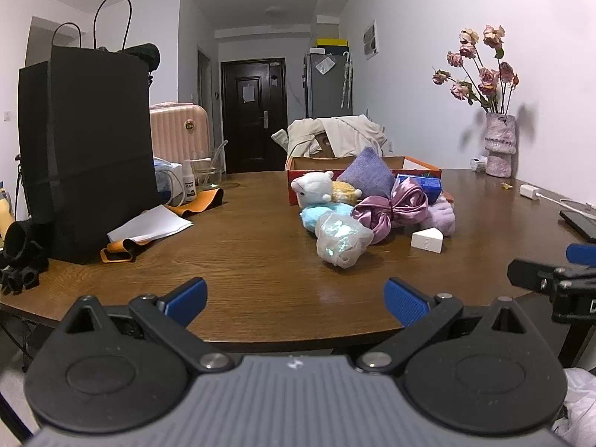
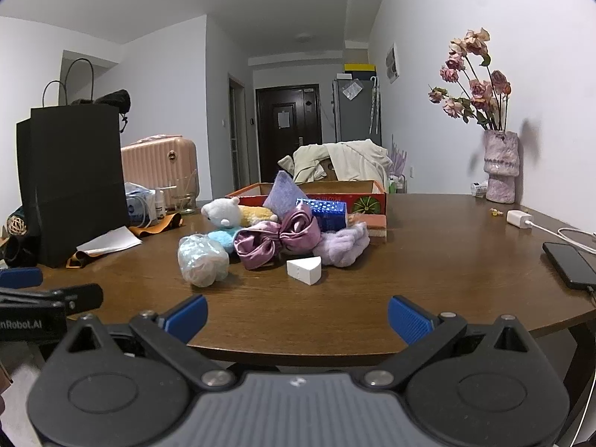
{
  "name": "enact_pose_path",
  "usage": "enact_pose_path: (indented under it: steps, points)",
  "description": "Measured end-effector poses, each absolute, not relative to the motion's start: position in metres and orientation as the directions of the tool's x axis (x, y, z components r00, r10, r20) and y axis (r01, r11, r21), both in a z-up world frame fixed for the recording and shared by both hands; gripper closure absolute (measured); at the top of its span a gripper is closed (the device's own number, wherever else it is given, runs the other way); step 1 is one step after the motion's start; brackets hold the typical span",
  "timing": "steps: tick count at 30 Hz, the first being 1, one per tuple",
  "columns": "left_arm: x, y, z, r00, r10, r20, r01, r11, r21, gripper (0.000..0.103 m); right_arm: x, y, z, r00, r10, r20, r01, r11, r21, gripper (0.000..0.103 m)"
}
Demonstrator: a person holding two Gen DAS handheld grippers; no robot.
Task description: Organize soft objects
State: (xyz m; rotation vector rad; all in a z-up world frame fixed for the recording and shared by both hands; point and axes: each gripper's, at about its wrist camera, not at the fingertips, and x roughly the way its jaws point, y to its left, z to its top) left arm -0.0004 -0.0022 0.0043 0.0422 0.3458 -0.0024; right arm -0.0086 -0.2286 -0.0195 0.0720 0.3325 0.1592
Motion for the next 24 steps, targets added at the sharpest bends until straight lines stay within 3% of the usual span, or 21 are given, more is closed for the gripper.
enact_pose_path:
  steps: [24]
  points:
    - [-0.0023,0.0,0.0094,0.945,0.011,-0.327,-0.001,1.0,0.029,0.0,-0.0095,-0.2294,-0.0206,0.936,0.145,-0.322,-0.122,0.988,0.09,0.0]
